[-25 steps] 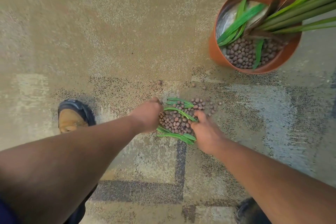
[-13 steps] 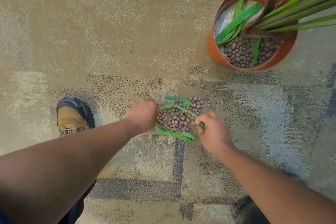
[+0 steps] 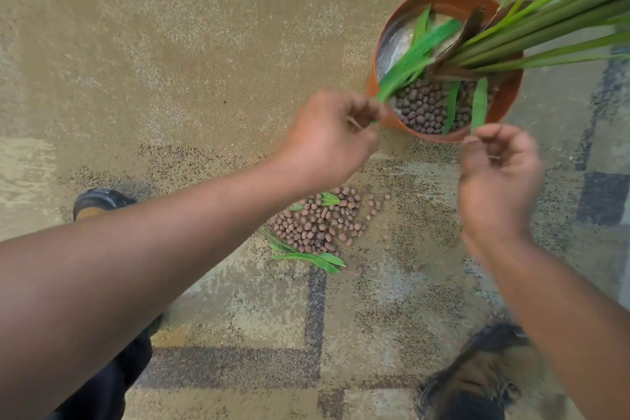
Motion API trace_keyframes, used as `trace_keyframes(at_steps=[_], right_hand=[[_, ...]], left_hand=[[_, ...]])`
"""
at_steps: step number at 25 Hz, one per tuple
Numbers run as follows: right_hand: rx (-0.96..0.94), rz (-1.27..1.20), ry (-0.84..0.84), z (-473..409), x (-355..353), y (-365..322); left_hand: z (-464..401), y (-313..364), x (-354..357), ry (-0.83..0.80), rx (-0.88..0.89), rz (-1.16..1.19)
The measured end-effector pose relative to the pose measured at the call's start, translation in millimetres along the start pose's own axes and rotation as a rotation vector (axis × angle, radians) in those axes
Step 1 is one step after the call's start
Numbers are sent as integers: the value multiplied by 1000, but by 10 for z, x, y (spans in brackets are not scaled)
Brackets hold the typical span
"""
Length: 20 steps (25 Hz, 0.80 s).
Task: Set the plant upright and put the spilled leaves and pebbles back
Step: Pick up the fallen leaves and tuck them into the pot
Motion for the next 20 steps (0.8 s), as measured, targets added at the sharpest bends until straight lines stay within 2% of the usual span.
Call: trace_keyframes(at_steps=[4,8,13,14,15,18,20], right_hand=[[184,-4,55,-303,30,184],[231,105,99,-262,-86,302],[267,69,406,-421,-257,327],[260,56,412,-474,-200,310],[230,77,350,-535,-96,280],[120,284,-18,-565,303,212],[80,338,-105,-502,361,212]], left_hand=[[-294,454,140,151,79,-72],[-531,522,422,86,118,-277],[-570,578,495,96,278,-538],[-583,572,510,75,286,-590],[-600,551,527,54,281,-649],[-616,446,517,37,256,-754],[-558,325,481,55,292,-763]])
Point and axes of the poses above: each hand's wrist, its own z-axis away from the middle knuckle, its own x-axis out of the palm, y = z × x, the point moved 9 cm from there along -z, towards the middle knuckle, and after that the axes turned 15 degrees about -x, right-handed, at the moved point
